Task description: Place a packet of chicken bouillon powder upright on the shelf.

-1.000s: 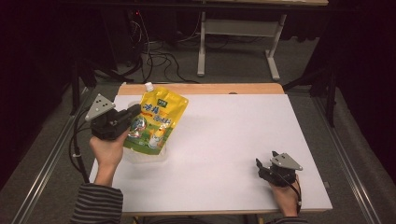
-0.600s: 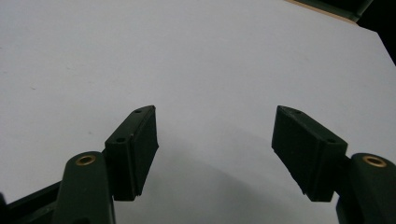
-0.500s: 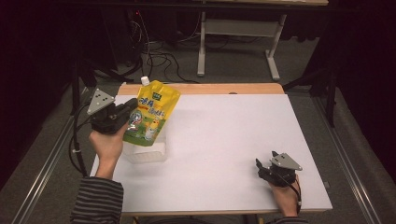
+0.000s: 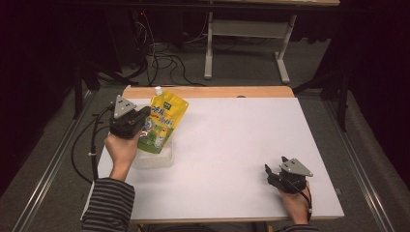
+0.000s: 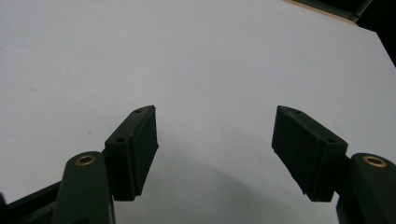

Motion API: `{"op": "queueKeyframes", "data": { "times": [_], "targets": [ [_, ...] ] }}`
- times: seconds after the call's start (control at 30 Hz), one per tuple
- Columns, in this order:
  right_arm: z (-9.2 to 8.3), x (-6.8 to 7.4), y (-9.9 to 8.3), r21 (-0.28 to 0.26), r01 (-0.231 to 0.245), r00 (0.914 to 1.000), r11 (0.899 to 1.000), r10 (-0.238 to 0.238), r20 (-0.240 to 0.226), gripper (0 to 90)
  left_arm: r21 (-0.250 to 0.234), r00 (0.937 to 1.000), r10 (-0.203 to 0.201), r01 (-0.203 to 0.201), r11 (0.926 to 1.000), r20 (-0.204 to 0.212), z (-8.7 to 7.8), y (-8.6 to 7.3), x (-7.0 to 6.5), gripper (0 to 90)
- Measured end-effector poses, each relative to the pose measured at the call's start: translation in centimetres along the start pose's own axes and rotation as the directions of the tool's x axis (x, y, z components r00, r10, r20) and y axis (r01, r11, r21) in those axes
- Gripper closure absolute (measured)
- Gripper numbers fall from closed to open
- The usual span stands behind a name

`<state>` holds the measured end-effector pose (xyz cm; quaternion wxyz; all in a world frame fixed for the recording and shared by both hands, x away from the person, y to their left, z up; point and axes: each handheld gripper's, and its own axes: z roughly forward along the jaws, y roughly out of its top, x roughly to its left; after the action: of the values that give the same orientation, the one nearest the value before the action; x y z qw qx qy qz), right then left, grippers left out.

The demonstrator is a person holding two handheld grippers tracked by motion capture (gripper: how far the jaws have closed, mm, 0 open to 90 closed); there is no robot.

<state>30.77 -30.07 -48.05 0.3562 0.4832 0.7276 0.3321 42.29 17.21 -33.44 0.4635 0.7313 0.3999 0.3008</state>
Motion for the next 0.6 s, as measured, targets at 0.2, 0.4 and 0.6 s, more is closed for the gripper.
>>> {"op": "queueKeyframes", "data": {
  "times": [0.2,0.4,0.6],
  "targets": [
    [-0.1,-0.1,0.0,-0.002,-0.006,1.0000,1.000,0.006,0.001,30.9,-0.026,1.0000,-0.001,0.001,0.9997,-0.009,0.7,-0.7,-0.5,87.4],
    [-0.1,0.0,0.0,-0.003,0.000,1.0000,1.000,0.000,-0.001,31.0,0.000,0.9994,0.033,-0.033,0.9995,-0.013,-0.1,-1.9,-0.8,85.7],
    [-0.1,0.0,0.0,-0.001,-0.001,1.0000,1.000,0.001,0.000,31.0,0.035,0.9995,0.024,-0.025,0.9991,0.022,-1.5,-2.3,-0.6,82.6]
  ]
}}
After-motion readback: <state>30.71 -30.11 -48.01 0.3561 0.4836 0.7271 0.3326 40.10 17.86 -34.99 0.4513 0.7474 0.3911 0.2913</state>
